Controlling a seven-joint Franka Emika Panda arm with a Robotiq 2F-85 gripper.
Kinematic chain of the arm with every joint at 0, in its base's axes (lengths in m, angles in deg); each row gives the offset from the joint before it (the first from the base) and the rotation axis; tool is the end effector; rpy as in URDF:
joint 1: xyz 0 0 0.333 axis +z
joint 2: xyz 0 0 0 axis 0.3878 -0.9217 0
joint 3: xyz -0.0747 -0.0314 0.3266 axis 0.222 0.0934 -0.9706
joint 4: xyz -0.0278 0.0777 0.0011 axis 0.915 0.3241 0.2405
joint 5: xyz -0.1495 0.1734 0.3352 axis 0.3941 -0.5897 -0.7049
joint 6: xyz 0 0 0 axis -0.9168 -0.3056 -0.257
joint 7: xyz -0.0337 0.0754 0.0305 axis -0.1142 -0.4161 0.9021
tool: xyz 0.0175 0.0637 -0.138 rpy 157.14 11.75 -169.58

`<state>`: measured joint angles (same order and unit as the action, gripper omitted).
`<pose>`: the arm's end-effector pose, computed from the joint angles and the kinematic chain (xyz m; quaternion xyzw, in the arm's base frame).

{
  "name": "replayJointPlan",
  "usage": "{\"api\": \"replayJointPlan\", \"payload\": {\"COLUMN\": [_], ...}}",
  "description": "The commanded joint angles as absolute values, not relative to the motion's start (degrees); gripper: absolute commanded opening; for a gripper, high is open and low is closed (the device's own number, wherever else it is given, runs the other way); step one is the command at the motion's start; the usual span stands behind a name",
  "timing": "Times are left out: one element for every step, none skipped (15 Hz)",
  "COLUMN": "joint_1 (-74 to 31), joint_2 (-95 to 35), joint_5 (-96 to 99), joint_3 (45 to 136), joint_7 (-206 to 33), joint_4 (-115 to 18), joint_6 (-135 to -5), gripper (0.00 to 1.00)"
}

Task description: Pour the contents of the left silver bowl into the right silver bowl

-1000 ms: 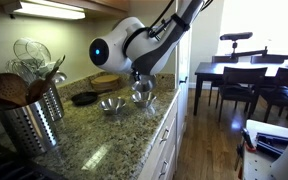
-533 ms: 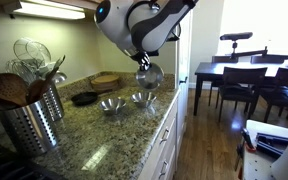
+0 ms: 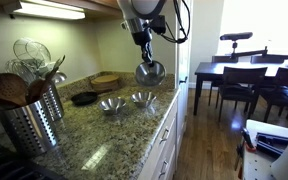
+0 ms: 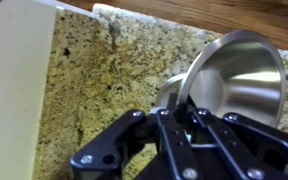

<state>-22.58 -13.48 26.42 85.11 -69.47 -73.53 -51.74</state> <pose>0.5617 -0.0276 0.4162 0.9501 0.2255 -0.0309 0.2133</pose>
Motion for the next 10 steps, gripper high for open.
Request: {"api": "replayJointPlan", "payload": {"joint_1": [-22.4, -22.3, -22.1, -22.0, -21.7, -21.7, -21.6, -21.6, -21.6, -21.7], "joint_2": [-12.2, -12.3, -12.6, -12.8, -13.3, -13.6, -14.5, -15.2, -16.2, -17.1], "joint_5": [14.2, 10.7, 7.4, 4.1, 1.0, -1.9, -4.5, -6.9, -9.0, -10.9], "joint_3": [85.6, 85.6, 85.3, 85.3, 85.1, 85.0, 84.8, 84.7, 84.5, 84.4], "joint_7": [-59.3, -56.6, -54.1, -51.5, -49.0, -46.4, -44.2, -41.9, -39.7, -37.7], "joint_4": [-74.7, -74.7, -74.8, -74.7, -74.8, -74.5, -74.3, -74.0, -73.9, -73.5], "joint_6": [-51.6, -51.1, -50.7, -49.9, -49.1, -47.8, -46.5, -45.0, -43.7, -41.8], "gripper": [0.08, 0.08, 0.08, 0.08, 0.08, 0.08, 0.08, 0.08, 0.08, 0.08]}}
